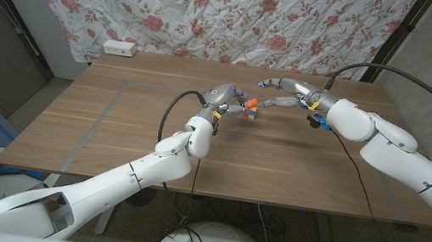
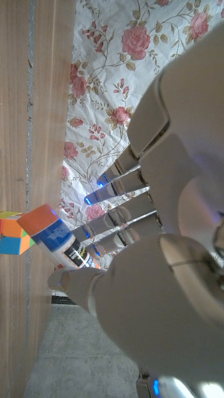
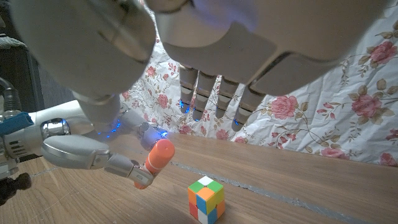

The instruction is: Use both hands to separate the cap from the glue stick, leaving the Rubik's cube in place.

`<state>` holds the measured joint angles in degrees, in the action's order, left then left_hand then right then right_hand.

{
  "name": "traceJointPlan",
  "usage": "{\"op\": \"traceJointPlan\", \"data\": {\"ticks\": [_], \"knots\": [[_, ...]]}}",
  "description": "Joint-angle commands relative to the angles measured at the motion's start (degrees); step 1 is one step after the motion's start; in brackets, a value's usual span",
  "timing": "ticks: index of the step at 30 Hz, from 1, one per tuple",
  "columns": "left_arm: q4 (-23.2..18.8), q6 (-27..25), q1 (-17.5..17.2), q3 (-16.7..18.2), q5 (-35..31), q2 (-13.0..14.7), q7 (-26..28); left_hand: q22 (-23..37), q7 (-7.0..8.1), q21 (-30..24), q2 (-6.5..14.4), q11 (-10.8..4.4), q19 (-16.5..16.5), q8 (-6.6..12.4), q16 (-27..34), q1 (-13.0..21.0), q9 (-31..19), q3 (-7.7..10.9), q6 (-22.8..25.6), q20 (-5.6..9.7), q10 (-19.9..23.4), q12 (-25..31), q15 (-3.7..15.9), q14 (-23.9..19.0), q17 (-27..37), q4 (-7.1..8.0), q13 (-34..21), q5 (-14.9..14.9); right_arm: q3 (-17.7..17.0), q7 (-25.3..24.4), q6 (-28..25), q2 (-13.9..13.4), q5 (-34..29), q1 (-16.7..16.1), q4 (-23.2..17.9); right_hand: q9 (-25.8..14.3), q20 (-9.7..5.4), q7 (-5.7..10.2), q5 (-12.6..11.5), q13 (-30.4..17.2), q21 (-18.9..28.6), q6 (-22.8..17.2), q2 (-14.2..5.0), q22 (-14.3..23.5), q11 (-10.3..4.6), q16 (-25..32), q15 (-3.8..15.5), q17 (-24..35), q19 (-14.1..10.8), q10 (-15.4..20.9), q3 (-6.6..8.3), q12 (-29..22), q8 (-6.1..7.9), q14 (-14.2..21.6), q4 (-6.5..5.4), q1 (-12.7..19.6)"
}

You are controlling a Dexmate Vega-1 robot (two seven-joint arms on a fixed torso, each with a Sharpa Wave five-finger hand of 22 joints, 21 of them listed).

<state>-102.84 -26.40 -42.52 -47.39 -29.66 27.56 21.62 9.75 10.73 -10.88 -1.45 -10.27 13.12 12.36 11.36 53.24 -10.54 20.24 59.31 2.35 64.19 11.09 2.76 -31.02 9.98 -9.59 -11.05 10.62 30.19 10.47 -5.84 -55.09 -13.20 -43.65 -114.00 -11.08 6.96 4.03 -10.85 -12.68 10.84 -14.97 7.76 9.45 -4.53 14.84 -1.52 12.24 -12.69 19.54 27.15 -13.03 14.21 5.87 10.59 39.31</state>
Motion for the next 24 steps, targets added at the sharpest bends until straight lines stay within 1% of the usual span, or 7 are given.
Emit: {"op": "traceJointPlan", "data": {"ticks": [1, 5, 8, 9, 13, 20, 24], "knots": [[0.8, 1.6, 0.4, -0.2, 0.7, 0.0, -0.2, 0.1, -1.93, 0.1, 2.5, -2.62, -0.4, 0.15, -0.1, 1.8, -0.3, 0.07, 6.6, 0.19, 3.3, 0.4, 8.64, -0.5, 0.3, 0.31, -0.2, 0.2, 0.8, -1.9, -0.1, 1.2, -2.7, -0.5, 0.9, -0.2, -0.38, 0.1, -0.1, -0.3, 0.6, -1.3, 0.45, 0.1, -0.12, 0.4, 0.25, 0.1, -0.9, 1.5, 0.33, -0.7, 0.61, 1.2, -0.07, 1.6], [0.8, 2.1, 0.5, -0.3, 0.8, 0.1, -0.3, 0.1, -1.79, 0.1, 2.5, -2.62, -0.4, 0.16, -0.2, 1.8, -0.3, 0.02, 6.7, 0.21, 3.3, 0.4, 8.64, -0.4, 0.2, 0.28, -0.2, 0.2, 1.1, -2.7, 0.3, 1.6, -3.6, -0.6, 1.4, -0.2, -0.75, 0.58, -0.2, -0.4, 0.6, -1.9, 0.56, 0.1, -0.35, 0.7, 0.76, 0.1, -1.5, 2.7, 0.34, -0.9, 0.87, 1.9, -0.17, 2.6], [0.7, 2.0, 0.5, -0.3, 0.7, 0.1, -0.5, 0.1, -1.92, 0.1, 2.6, -2.62, -0.4, 0.14, -0.2, 1.7, -0.3, 0.0, 6.7, 0.16, 3.3, 0.4, 8.63, -0.5, 0.3, 0.3, -0.2, 0.2, 1.3, -3.3, 0.9, 1.8, -4.1, -0.8, 2.0, -0.2, -1.32, 0.93, -0.3, -0.4, 0.6, -3.1, 0.8, 0.1, -0.58, 0.9, 1.31, 0.1, -2.2, 3.5, 0.21, -1.1, 1.36, 2.8, -0.25, 3.4], [0.8, 2.8, 0.6, -0.4, 0.8, 0.3, -0.6, 0.1, -1.94, 0.1, 2.6, -2.62, -0.4, 0.13, -0.1, 1.7, -0.3, -0.02, 6.7, 0.14, 3.3, 0.4, 8.62, -0.5, 0.3, 0.31, -0.2, 0.2, 1.3, -3.3, 1.0, 1.9, -4.0, -0.9, 2.1, -0.2, -1.44, 0.97, -0.3, -0.5, 0.6, -3.1, 0.87, 0.1, -0.66, 1.1, 1.44, 0.1, -2.3, 3.7, 0.17, -1.1, 1.39, 3.1, -0.27, 3.5], [0.7, 2.4, 0.5, -0.4, 0.7, 0.2, -0.7, 0.1, -1.99, 0.1, 2.6, -2.61, -0.5, 0.09, -0.1, 1.7, -0.3, -0.07, 6.7, 0.12, 3.3, 0.4, 8.58, -0.5, 0.3, 0.34, -0.2, 0.2, 1.4, -3.5, 1.3, 2.1, -4.2, -1.0, 2.6, -0.2, -1.64, 1.32, -0.4, -0.5, 0.6, -3.9, 1.04, 0.1, -0.5, 1.2, 1.8, 0.1, -2.6, 4.6, 0.01, -1.3, 1.7, 3.6, -0.35, 3.9], [0.6, 2.7, 0.4, -0.5, 0.5, 0.5, -1.1, 0.1, -1.93, 0.1, 2.7, -2.61, -0.5, 0.11, -0.2, 1.6, -0.3, -0.14, 6.8, 0.12, 3.3, 0.4, 8.58, -0.4, 0.3, 0.32, -0.2, 0.2, 1.5, -4.5, 1.8, 2.6, -4.9, -1.3, 3.4, -0.2, -2.04, 1.84, -0.6, -0.5, 0.5, -5.2, 1.27, 0.1, -0.82, 1.6, 2.38, 0.1, -3.3, 6.6, -0.35, -1.7, 2.21, 4.8, -0.5, 4.6], [0.5, 2.4, 0.3, -0.5, 0.4, 0.3, -1.1, 0.1, -1.93, 0.1, 2.7, -2.61, -0.6, 0.14, -0.2, 1.6, -0.3, -0.18, 7.0, 0.1, 3.4, 0.4, 8.58, -0.4, 0.3, 0.31, -0.2, 0.3, 1.5, -5.6, 1.5, 3.0, -5.6, -1.6, 3.5, -0.2, -2.38, 2.64, -1.0, -0.4, 0.5, -7.0, 1.73, 0.1, -1.34, 2.2, 3.61, 0.0, -4.2, 9.0, -1.01, -2.0, 2.83, 6.5, -0.66, 5.0]]}}
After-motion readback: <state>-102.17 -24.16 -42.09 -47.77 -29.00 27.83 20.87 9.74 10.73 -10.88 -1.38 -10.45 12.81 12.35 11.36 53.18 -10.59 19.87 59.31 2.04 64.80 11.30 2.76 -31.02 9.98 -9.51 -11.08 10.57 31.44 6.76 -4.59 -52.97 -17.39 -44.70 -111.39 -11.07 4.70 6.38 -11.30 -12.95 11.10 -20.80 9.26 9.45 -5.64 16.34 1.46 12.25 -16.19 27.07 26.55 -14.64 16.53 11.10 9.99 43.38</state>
